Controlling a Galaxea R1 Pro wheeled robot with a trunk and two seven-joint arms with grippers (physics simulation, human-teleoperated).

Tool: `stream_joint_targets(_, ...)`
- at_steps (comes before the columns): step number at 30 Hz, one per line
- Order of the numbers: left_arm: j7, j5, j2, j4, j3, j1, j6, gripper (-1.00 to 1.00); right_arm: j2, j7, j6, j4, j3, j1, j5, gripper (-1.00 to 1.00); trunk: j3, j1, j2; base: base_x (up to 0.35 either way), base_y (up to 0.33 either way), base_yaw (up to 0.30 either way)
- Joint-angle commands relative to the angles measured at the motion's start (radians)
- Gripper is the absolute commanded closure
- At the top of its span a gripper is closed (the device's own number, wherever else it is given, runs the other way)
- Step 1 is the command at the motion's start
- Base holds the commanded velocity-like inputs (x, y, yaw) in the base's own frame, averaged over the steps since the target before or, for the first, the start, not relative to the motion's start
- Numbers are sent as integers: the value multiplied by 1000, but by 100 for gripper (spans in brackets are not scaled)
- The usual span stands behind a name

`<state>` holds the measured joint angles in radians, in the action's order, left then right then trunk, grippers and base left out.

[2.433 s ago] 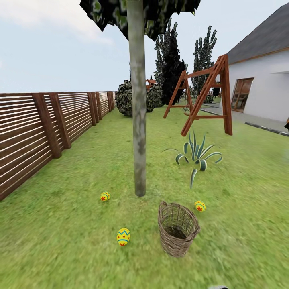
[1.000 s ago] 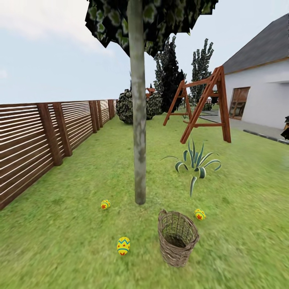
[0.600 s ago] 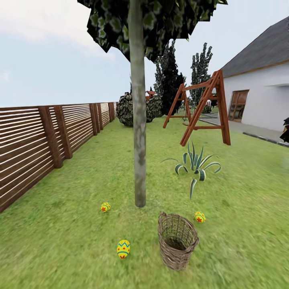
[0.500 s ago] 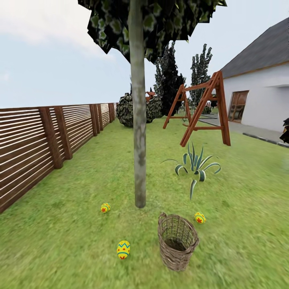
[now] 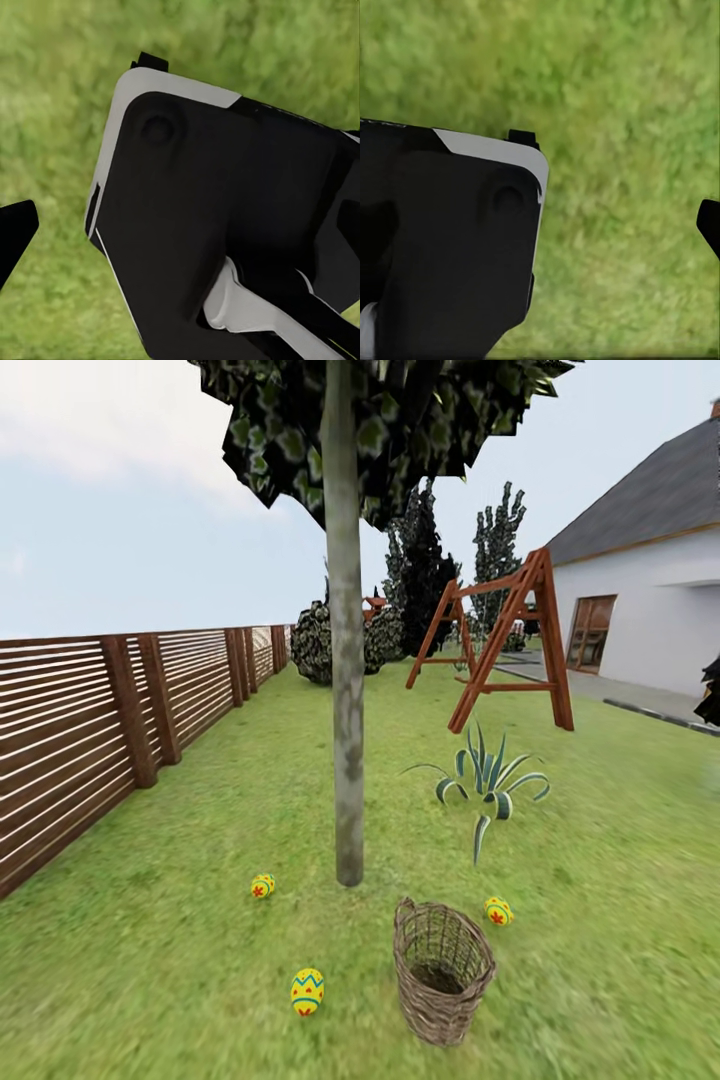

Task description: Take the three Easter eggs out of the wicker basket on the lawn in the garden, then place them on the lawn next to a single tree (choose any tree) so that all three eggs are next to the same tree and none are left in the basket.

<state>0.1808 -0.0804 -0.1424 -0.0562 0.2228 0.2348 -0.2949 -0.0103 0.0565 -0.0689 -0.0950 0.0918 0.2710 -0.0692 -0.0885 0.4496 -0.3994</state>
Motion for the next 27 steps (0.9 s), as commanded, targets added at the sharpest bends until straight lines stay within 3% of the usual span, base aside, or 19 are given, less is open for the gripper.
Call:
stream_joint_targets(1,2,-9,0,-2,1,-1,-1,-100,-1,3,-3,-2,7,-2,-8,-100,-1,0,-1,0,0,0)
stream_joint_targets(8,2,-9,3,-2,1,-41,7,-100,0,3,4,-3,7,-29,-8,-100,-13,0,-1,0,0,0)
stream_joint_targets(16,2,-9,7,-3,1,-96,9,-100,-2,3,71,-3,7,-96,-8,-100,-26,0,-1,0,0,0)
stream_joint_targets(27,1,-9,43,-2,1,-164,11,-100,-1,2,82,-3,7,-128,-8,-100,-44,0,-1,0,0,0)
